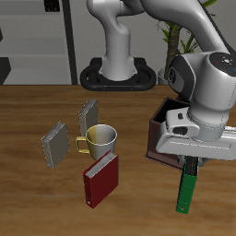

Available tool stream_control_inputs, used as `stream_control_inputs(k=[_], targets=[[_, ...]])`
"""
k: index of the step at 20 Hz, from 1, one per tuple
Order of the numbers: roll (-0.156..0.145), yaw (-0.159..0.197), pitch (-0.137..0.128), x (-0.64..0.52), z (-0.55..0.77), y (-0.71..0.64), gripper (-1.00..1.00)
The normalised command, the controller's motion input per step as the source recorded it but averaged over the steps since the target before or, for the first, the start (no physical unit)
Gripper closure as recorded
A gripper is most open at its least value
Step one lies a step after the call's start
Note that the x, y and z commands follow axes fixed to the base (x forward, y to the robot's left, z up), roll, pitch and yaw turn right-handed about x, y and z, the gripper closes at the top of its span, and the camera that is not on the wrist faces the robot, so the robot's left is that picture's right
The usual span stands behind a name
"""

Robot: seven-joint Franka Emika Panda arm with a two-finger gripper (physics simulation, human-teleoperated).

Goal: Place the green book into the left desk caddy's back compartment

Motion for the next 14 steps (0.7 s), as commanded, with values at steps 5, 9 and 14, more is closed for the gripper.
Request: stream_control_inputs(k=[5, 9, 14], targets=[[-0.017, -0.044, -0.095, -0.4, 0.72, -0.21, 1.0], [-0.026, -0.042, -0.072, -0.46, 0.72, -0.19, 1.0], [-0.019, -0.021, -0.076, -0.55, 0.66, -0.09, 1.0]])
